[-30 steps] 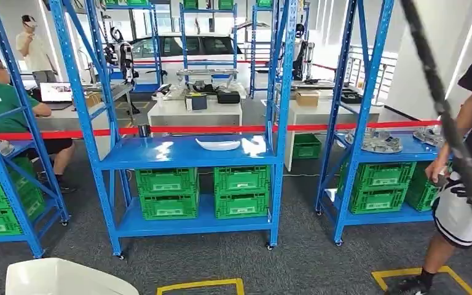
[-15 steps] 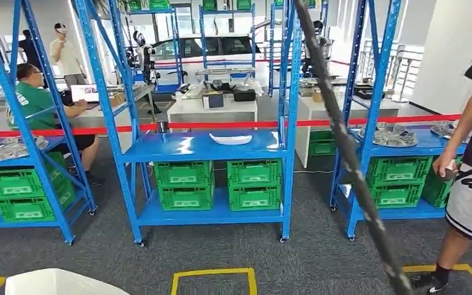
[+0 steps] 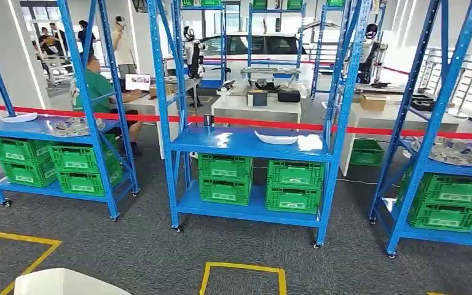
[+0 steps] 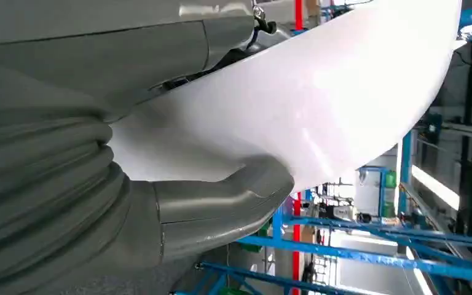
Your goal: Take the parts from the cabinet and place them on the table.
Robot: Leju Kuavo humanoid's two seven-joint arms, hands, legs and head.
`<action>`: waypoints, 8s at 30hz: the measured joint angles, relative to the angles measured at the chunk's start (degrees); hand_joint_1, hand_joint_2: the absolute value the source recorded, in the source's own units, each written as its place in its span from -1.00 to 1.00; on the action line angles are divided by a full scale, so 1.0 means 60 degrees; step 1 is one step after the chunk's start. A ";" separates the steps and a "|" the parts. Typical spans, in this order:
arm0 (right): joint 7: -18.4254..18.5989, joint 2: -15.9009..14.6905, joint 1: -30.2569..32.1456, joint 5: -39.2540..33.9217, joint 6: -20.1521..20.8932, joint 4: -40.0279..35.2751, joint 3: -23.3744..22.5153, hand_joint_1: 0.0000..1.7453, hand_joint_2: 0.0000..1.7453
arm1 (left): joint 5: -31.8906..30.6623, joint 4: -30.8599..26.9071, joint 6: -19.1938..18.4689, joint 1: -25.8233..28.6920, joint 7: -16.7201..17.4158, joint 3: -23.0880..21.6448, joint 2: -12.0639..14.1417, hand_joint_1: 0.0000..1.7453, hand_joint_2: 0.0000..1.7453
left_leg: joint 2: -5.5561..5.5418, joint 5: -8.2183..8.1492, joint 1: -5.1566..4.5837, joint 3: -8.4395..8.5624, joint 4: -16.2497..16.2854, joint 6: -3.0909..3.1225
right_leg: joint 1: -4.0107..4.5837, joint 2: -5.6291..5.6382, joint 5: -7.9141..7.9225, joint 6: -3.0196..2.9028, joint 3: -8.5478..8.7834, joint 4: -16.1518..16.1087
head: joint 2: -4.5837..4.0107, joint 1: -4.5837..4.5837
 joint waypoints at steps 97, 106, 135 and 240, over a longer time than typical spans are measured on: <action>-0.0022 0.0080 0.0010 0.0415 -0.0157 0.0000 0.1129 -1.00 -1.00 | -0.0044 -0.0944 -0.0718 0.0982 -0.0583 0.0958 -0.0594 1.00 1.00 | -0.0601 0.0086 0.0046 -0.0033 0.0075 -0.0066 | 0.0123 0.0585 0.1543 -0.0290 0.0600 -0.2202 | 0.0000 0.0080; -0.0117 0.0036 -0.0002 0.0605 -0.0146 -0.0004 0.1104 -1.00 -1.00 | -0.0299 -0.0875 -0.0244 0.0911 -0.0682 0.0973 -0.0554 1.00 1.00 | 0.0206 -0.0838 0.0046 -0.0947 0.1595 -0.0503 | 0.0029 -0.0124 0.1624 -0.0481 0.0939 -0.2913 | 0.0000 0.0073; -0.0420 -0.0120 -0.0035 -0.0157 -0.0332 -0.0015 0.0965 -1.00 -1.00 | -0.0532 -0.0933 0.0659 0.0543 -0.0503 0.0790 -0.0171 1.00 1.00 | -0.0053 -0.0116 0.0117 -0.0657 0.0603 -0.0539 | -0.0074 0.0181 0.1528 -0.0391 0.0870 -0.2683 | 0.0000 0.0080; 0.0207 0.0044 -0.0050 -0.0419 -0.0437 -0.0015 0.0685 -1.00 -1.00 | -0.0900 -0.3090 0.3472 -0.0040 -0.1267 0.2495 -0.0554 1.00 1.00 | 0.0313 -0.0014 0.0017 -0.0032 0.0096 -0.0052 | -0.0002 -0.0106 0.0886 0.0015 0.1663 -0.2468 | 0.0004 0.0062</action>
